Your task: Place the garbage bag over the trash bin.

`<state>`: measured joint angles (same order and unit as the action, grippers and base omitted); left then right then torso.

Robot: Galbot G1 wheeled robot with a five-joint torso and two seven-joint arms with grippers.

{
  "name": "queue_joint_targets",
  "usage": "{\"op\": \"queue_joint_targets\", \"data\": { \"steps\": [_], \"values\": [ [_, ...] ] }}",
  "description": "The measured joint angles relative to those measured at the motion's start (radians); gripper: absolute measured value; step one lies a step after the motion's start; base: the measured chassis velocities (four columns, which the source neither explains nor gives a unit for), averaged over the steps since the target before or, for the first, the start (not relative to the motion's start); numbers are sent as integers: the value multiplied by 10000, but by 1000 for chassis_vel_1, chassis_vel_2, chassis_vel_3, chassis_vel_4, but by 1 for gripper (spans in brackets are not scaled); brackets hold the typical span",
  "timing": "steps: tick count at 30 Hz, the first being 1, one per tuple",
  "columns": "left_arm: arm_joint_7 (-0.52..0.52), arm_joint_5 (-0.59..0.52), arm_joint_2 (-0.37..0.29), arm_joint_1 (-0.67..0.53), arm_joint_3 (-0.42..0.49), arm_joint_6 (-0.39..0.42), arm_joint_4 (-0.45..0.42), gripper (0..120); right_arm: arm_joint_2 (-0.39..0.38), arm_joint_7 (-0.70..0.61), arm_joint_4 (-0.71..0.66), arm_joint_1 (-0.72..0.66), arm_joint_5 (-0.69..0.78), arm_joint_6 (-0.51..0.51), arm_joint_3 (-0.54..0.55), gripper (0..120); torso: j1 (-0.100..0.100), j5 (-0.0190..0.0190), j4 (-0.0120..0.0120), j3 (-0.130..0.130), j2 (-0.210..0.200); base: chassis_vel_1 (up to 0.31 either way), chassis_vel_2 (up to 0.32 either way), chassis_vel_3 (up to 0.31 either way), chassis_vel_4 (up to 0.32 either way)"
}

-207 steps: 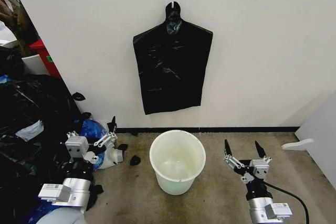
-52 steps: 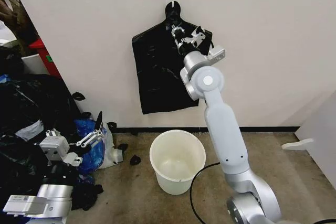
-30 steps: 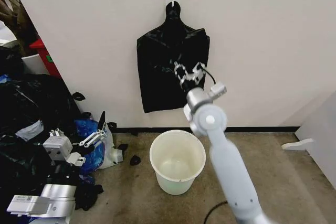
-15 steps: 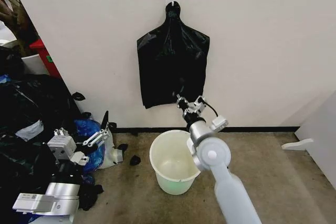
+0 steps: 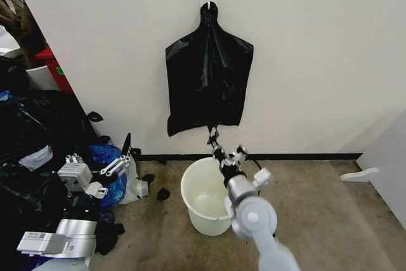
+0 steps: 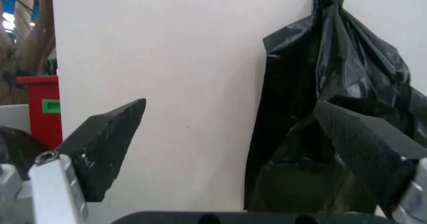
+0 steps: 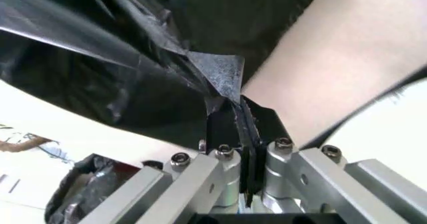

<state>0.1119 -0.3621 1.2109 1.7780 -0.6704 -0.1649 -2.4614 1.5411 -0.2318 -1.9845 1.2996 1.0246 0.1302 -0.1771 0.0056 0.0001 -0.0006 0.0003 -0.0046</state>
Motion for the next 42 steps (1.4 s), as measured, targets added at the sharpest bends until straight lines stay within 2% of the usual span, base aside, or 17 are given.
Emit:
{"op": "queue_joint_targets", "data": {
  "steps": [17, 29, 31, 33, 34, 35, 36, 39, 40, 42],
  "values": [
    [-49, -2, -16, -186, 79, -97, 252, 100, 35, -329, -17, 611, 233, 1, -2, 0, 0, 1, 0, 1, 0, 0, 0, 0, 0],
    [-69, -8, -16, -190, 73, -99, 252, 100, -69, -548, -350, -64, 98, 89, -210, 0, 0, 1, 0, 1, 0, 0, 0, 0, 0],
    [-70, -13, -22, -198, 71, -99, 235, 100, -140, -525, -309, -74, -591, 150, -230, 0, 0, 1, 0, 1, 0, 0, 0, 0, 0],
    [-71, -16, -31, -198, 71, -98, 223, 100, -200, -503, -191, -72, -1571, 249, -255, 7, 0, 1, 0, 1, 0, 0, 0, 0, 0],
    [-73, -17, -39, -197, 69, -97, 216, 100, -248, -527, -76, -76, -2558, 368, -302, 11, 0, 1, 1, 1, 0, 0, 0, 0, 0],
    [-73, -17, -39, -197, 69, -97, 216, 100, -248, -527, -76, -76, -2558, 368, -302, 11, 0, 1, 1, 1, 0, 0, 0, 0, 0],
    [-75, -17, -49, -192, 68, -93, 204, 100, -298, -599, 131, -115, -3962, 445, -392, 16, 0, 1, 1, 1, 0, 0, 0, 0, 0],
    [-76, -14, -60, -157, 39, -87, 182, 100, -398, -687, 836, -426, -7488, -497, -809, 30, 0, 4, -3, 1, 0, 0, 0, 0, 0],
    [-76, -14, -60, -157, 39, -87, 182, 100, -398, -687, 836, -426, -7488, -497, -809, 30, 0, 4, -3, 1, 0, 0, 0, 0, 0],
    [-80, 5, -63, -126, 11, -87, 179, 100, -458, -1197, 966, -904, -8755, -1140, -978, 39, 0, 2, -2, 2, 0, 0, 0, 0, 0]
  ]
}}
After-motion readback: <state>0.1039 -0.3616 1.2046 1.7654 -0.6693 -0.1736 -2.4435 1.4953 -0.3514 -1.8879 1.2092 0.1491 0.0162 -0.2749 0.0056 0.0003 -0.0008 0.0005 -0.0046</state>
